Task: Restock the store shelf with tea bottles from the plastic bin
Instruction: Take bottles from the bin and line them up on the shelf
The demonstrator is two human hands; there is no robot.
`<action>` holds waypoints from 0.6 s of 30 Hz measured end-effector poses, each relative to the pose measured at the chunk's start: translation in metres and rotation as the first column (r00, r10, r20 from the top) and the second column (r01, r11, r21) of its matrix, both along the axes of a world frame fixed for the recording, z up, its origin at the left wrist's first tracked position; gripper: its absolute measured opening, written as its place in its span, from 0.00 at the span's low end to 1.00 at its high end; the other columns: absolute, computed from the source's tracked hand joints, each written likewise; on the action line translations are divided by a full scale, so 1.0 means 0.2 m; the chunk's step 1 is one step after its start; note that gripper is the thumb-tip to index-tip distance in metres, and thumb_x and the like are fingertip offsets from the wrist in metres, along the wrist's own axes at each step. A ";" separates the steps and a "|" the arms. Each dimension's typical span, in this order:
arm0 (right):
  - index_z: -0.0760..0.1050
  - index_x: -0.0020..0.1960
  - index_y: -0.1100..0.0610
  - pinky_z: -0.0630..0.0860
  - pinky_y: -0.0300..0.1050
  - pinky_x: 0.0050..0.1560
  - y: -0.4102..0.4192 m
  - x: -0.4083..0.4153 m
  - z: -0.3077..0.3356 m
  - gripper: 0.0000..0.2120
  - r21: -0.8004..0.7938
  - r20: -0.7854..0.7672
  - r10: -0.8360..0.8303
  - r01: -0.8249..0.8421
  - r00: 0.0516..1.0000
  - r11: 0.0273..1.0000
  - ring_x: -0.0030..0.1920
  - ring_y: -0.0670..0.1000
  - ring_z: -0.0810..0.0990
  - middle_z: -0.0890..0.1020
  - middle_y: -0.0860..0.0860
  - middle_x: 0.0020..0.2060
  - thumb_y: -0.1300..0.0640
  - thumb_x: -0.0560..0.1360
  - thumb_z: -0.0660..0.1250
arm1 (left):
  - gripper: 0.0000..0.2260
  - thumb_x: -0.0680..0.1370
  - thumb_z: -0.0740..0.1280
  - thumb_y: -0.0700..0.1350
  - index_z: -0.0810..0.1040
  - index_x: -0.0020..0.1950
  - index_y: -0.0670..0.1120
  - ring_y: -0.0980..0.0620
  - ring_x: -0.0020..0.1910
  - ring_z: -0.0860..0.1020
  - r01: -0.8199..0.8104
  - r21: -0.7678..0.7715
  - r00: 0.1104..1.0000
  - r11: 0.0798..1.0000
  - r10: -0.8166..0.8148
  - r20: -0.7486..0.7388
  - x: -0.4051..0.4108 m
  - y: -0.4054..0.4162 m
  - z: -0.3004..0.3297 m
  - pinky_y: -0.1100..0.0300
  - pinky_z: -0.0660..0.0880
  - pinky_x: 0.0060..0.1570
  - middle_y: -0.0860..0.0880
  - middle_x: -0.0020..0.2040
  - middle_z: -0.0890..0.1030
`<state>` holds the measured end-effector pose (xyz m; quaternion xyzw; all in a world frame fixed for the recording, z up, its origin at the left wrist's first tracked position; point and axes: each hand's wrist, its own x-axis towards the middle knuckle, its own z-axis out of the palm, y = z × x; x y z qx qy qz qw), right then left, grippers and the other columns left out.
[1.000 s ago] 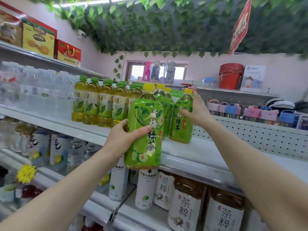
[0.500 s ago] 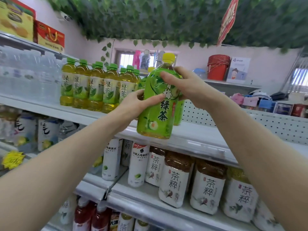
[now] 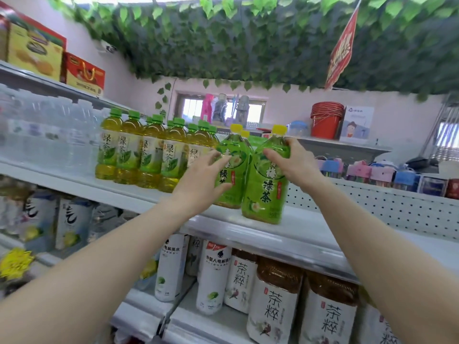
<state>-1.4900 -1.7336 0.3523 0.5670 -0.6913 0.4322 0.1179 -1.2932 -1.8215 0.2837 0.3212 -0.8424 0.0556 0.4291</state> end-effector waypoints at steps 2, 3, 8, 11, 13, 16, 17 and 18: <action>0.60 0.75 0.54 0.69 0.52 0.63 -0.02 0.00 0.00 0.37 0.018 -0.041 -0.023 0.024 0.999 1.000 0.67 0.58 0.72 0.75 0.55 0.68 0.35 0.75 0.64 | 0.33 0.78 0.68 0.54 0.58 0.79 0.54 0.46 0.76 0.58 -0.022 -0.014 1.000 1.000 0.022 0.004 -0.03 -0.03 -0.01 0.48 0.61 0.74 0.47 0.78 0.58; 0.60 0.75 0.55 0.69 0.53 0.63 -0.03 0.00 0.00 0.37 0.019 -0.072 -0.034 0.035 0.997 0.999 0.66 0.59 0.72 0.75 0.56 0.67 0.35 0.75 0.63 | 0.34 0.77 0.69 0.54 0.57 0.79 0.54 0.46 0.77 0.57 -0.026 -0.020 1.000 0.999 0.026 -0.001 -0.04 -0.04 -0.01 0.47 0.60 0.74 0.47 0.79 0.57; 0.41 0.79 0.48 0.63 0.59 0.71 0.01 0.01 -0.12 0.51 -0.049 -0.337 -0.077 0.064 0.938 0.997 0.74 0.62 0.61 0.58 0.62 0.75 0.36 0.70 0.70 | 0.41 0.75 0.71 0.55 0.48 0.80 0.57 0.46 0.79 0.47 -0.049 -0.031 0.998 0.998 0.050 0.029 -0.14 -0.09 -0.01 0.46 0.54 0.75 0.49 0.81 0.47; 0.34 0.79 0.48 0.52 0.61 0.76 0.02 -0.01 -0.23 0.59 0.068 -0.619 -0.082 0.157 0.781 0.985 0.78 0.64 0.42 0.35 0.61 0.77 0.34 0.65 0.72 | 0.45 0.74 0.72 0.55 0.43 0.80 0.58 0.46 0.79 0.41 -0.058 -0.045 0.995 0.997 0.062 0.080 -0.20 -0.12 -0.02 0.45 0.49 0.76 0.50 0.80 0.40; 0.34 0.79 0.50 0.50 0.61 0.76 0.00 -0.04 -0.25 0.60 0.084 -0.658 -0.088 0.190 0.748 0.978 0.77 0.66 0.39 0.31 0.61 0.75 0.33 0.65 0.71 | 0.47 0.74 0.73 0.54 0.41 0.79 0.59 0.45 0.79 0.39 -0.063 -0.044 0.992 0.997 0.067 0.108 -0.23 -0.14 -0.03 0.43 0.47 0.75 0.52 0.80 0.36; 0.33 0.78 0.52 0.50 0.61 0.76 -0.05 -0.06 -0.23 0.60 0.109 -0.653 -0.096 0.219 0.751 0.970 0.76 0.67 0.39 0.32 0.64 0.75 0.34 0.65 0.71 | 0.47 0.74 0.72 0.51 0.39 0.79 0.59 0.44 0.78 0.37 -0.103 -0.063 0.983 0.993 0.111 0.148 -0.25 -0.18 -0.05 0.46 0.43 0.72 0.53 0.78 0.32; 0.33 0.78 0.53 0.50 0.62 0.76 -0.07 -0.07 -0.23 0.60 0.117 -0.650 -0.097 0.226 0.754 0.967 0.76 0.67 0.39 0.32 0.64 0.75 0.34 0.65 0.71 | 0.47 0.75 0.72 0.49 0.38 0.79 0.59 0.44 0.78 0.37 -0.120 -0.073 0.979 0.990 0.131 0.158 -0.26 -0.19 -0.06 0.47 0.42 0.71 0.53 0.78 0.31; 0.34 0.79 0.53 0.50 0.62 0.76 -0.08 -0.08 -0.23 0.60 0.119 -0.647 -0.099 0.229 0.756 0.966 0.77 0.67 0.39 0.33 0.64 0.75 0.35 0.65 0.71 | 0.47 0.75 0.72 0.48 0.38 0.78 0.59 0.44 0.78 0.36 -0.138 -0.085 0.975 0.987 0.150 0.163 -0.26 -0.20 -0.06 0.48 0.42 0.71 0.53 0.78 0.31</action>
